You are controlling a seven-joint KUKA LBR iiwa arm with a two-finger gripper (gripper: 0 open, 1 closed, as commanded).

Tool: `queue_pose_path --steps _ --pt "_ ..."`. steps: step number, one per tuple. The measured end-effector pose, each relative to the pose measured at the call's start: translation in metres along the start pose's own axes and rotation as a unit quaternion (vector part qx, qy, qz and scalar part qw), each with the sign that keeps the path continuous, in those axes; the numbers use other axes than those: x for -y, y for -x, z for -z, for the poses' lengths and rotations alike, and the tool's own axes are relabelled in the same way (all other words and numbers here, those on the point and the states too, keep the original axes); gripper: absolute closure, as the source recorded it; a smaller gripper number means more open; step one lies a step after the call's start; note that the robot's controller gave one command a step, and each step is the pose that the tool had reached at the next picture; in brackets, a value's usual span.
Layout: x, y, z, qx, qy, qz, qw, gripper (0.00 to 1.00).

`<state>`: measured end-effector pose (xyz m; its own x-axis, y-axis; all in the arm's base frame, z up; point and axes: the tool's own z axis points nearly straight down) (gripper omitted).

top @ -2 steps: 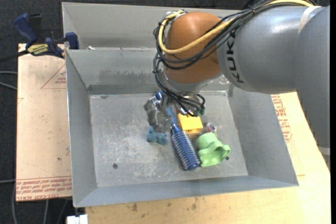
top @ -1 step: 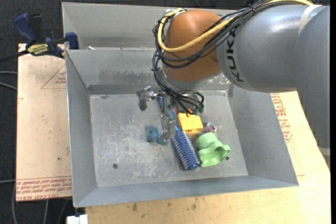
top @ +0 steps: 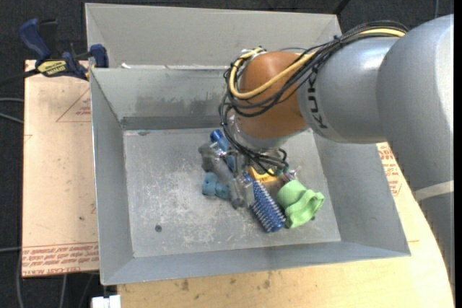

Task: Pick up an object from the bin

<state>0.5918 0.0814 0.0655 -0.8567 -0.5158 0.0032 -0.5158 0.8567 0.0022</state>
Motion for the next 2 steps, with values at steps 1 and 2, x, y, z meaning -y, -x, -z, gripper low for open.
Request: queue_pose_path --steps 1,2 --pt "-0.0009 0.0027 0.0054 0.0030 -0.001 0.001 1.0000 1.00" --pt "-0.0012 0.0027 0.0049 0.0034 -0.001 0.001 1.0000 0.00"
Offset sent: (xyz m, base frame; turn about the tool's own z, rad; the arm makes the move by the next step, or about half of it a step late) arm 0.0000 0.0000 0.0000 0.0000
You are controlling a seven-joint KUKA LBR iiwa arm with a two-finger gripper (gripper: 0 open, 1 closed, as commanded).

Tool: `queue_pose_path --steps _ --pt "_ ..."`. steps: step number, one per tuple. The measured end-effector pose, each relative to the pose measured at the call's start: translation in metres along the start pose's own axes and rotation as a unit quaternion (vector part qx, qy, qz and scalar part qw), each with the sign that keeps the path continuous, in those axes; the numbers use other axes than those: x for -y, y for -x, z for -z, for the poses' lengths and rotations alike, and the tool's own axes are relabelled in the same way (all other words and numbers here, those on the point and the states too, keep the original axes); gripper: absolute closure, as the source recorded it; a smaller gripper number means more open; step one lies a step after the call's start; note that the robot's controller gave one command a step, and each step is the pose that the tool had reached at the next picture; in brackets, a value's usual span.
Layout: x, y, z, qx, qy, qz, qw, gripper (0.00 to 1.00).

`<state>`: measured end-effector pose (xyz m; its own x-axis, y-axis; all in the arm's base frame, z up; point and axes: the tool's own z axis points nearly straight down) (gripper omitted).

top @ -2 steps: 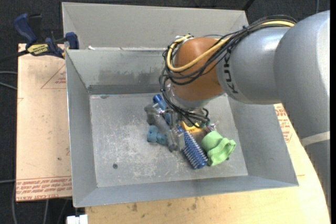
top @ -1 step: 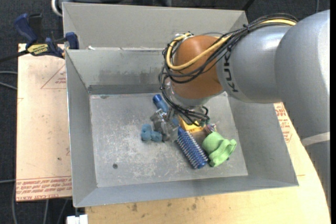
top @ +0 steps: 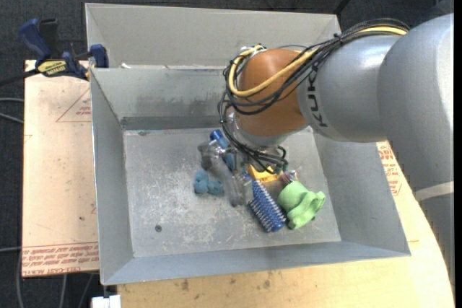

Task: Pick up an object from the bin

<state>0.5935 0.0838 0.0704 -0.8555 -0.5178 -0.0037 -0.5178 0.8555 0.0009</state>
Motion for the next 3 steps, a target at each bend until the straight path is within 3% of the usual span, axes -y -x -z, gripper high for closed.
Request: queue_pose_path --steps 1,2,3 --pt "-0.045 -0.001 0.000 -0.0008 0.001 0.184 0.9830 0.00" --pt "-0.044 -0.001 0.000 -0.0004 0.000 0.182 0.9833 1.00" --pt "-0.075 0.025 0.165 0.0044 -0.002 0.194 0.9809 1.00"
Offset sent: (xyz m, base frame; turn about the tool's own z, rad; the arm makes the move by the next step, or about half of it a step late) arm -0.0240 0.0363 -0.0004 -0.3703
